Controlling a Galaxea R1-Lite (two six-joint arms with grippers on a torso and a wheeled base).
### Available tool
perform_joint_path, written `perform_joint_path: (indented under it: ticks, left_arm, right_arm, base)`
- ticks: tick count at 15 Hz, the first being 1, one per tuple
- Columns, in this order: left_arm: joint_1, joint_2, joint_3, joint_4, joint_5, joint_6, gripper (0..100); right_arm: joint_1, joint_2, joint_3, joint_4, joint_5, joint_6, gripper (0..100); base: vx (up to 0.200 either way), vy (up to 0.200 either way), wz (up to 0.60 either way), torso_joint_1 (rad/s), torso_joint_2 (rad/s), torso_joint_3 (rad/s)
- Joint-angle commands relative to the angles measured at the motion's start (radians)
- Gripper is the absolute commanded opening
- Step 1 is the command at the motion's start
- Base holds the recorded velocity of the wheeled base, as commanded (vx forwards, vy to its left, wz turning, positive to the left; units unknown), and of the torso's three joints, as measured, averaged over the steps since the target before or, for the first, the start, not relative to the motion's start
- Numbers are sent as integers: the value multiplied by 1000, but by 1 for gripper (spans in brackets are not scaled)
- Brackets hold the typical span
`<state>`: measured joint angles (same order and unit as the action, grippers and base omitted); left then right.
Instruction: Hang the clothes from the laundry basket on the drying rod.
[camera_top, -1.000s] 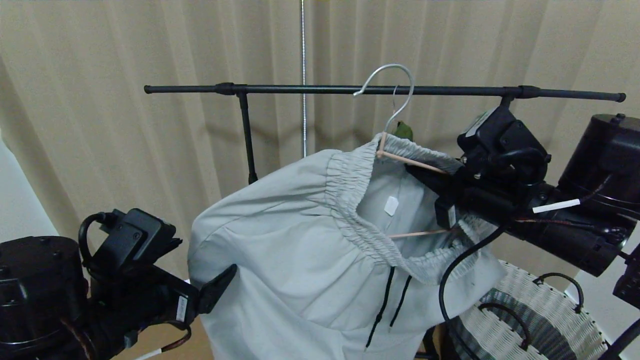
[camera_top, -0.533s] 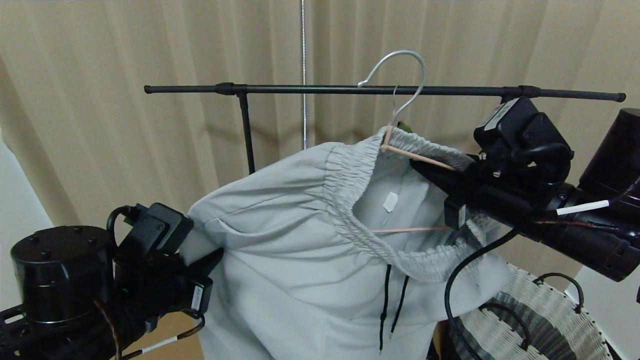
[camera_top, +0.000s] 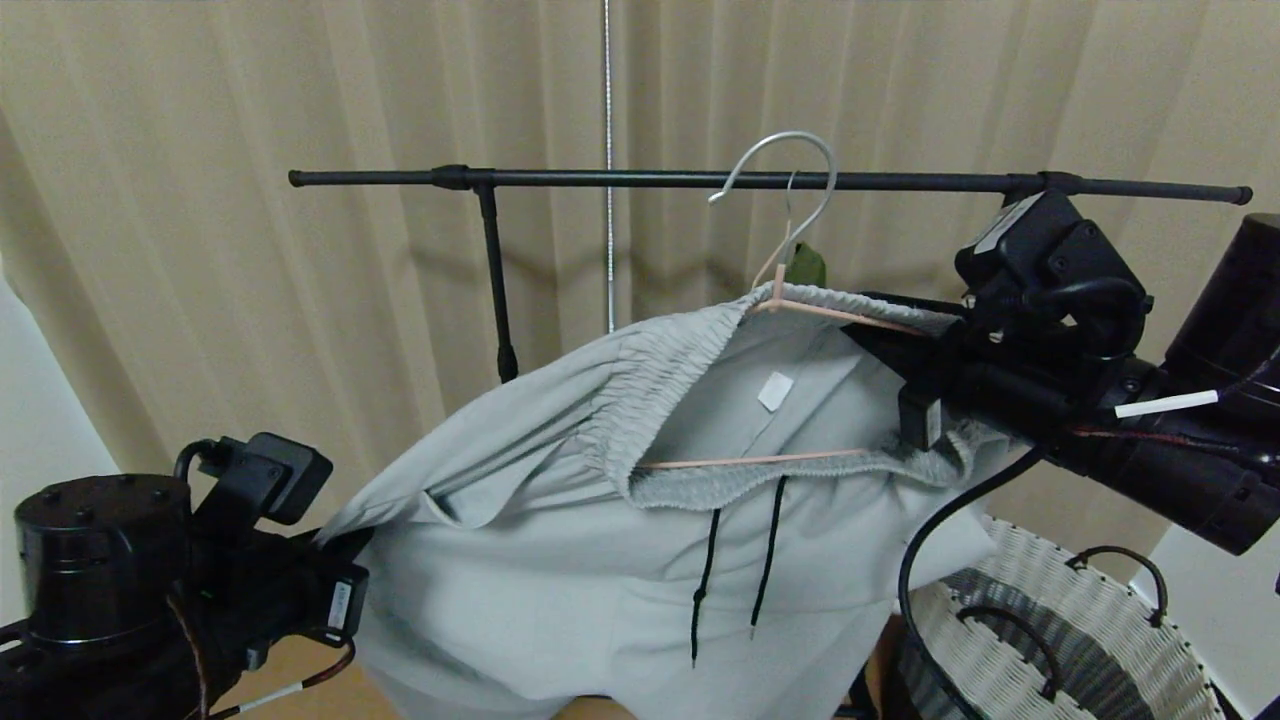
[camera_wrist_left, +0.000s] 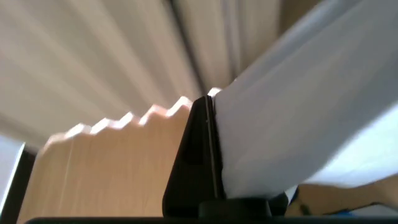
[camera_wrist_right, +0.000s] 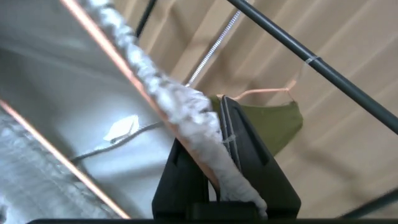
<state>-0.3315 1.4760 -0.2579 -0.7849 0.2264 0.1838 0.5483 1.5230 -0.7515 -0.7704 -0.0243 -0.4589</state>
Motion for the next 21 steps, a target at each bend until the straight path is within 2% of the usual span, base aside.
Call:
perform_joint_path:
  ticks: [1,5,6,7,10,12,15,16,18,19,20,21]
  left_arm:
    - [22,7,20,1,2,0,0]
    - [20,9,31,-1,4,-7,0]
    - [12,-3,42,-10,2,-9,100]
    - [8,-19,48,-17,1,-9,100]
    - [-75,-117,77,-93,-2,-44,100]
    - [-106,-200,80,-108,-4,-76,100]
    - [-129,-295,88,-106,-136,-167,100]
    - [-129,-302,88,-106,-153,-178,100]
    - [-129,-312,92,-106,-265,-233,100]
    - [-129,-312,94,-106,-272,-233,100]
    - [-126,-309,95,-106,-305,-238,100]
    - [-120,-304,100,-106,-305,-248,100]
  right_arm:
    - [-5,2,1,-3,-8,0,0]
    - [-7,6,15,-3,-11,2,0]
    - [-5,5,15,-3,-13,2,0]
    - [-5,5,15,-1,-19,2,0]
    - [-25,11,26,17,-85,0,0]
    - [-51,0,32,111,-134,0,0]
    - [-126,-3,40,166,-186,0,0]
    - [-137,-4,40,177,-195,0,0]
    - [-169,-4,34,200,-201,0,0]
    - [-172,-6,32,200,-201,0,0]
    - [-208,-15,35,207,-224,0,0]
    - [-220,-30,41,221,-250,0,0]
  base:
    - [0,0,0,0,0,0]
    - [0,0,0,0,0,0]
    - [0,0,0,0,0,0]
    - [0,0,0,0,0,0]
    - [0,0,0,0,0,0]
    - [0,0,0,0,0,0]
    - [0,0,0,0,0,0]
    - [0,0,0,0,0,0]
    - [0,0,0,0,0,0]
    - [0,0,0,0,0,0]
    - [0,0,0,0,0,0]
    - [0,0,0,0,0,0]
